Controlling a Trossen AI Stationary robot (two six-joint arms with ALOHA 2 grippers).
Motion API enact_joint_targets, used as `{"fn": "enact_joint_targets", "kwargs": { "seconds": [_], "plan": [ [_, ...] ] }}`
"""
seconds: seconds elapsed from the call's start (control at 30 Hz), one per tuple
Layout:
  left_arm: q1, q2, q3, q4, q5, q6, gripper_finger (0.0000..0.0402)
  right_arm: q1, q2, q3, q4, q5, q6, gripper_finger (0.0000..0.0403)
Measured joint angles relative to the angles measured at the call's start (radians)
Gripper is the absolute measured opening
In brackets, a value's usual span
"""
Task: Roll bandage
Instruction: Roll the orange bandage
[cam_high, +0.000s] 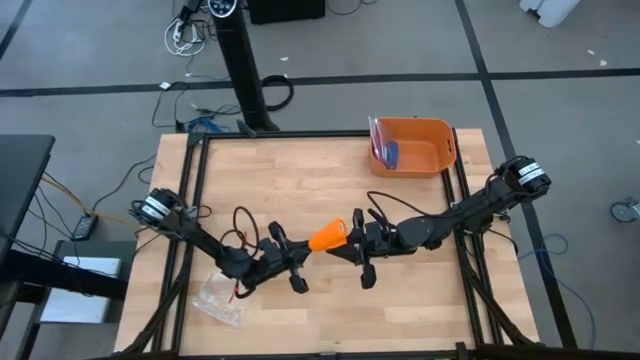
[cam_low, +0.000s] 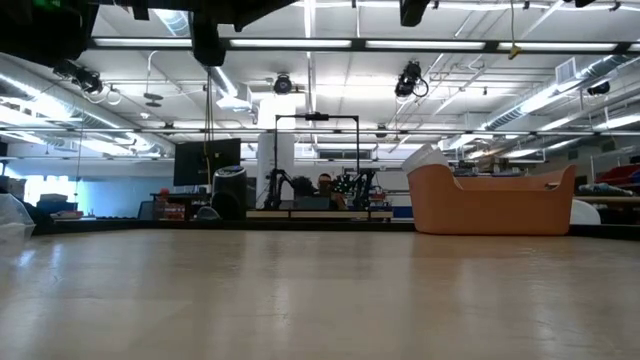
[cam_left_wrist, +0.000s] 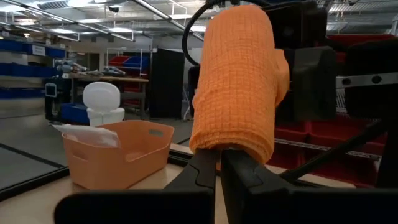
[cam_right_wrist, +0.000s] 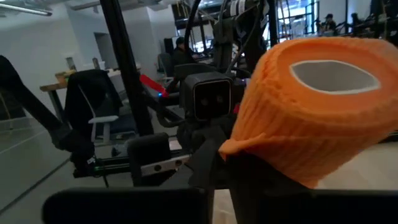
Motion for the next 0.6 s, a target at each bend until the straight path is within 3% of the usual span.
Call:
{"fn": "enact_joint_targets", "kwargs": {
  "seconds": [0.33, 0.6],
  "plan": [
    [-0.005, 0.006, 0.000, -0.029, -0.003, 0.003, 0.0010, -0.002, -0.001, 0.001, -0.020, -0.029, 0.044, 0.0139],
    [-0.017, 0.006, 0.000, -0.081, 0.005, 0.000, 0.0011, 0.003, -0.001, 0.001, -0.030, -0.074, 0.066, 0.0150]
  ]
}}
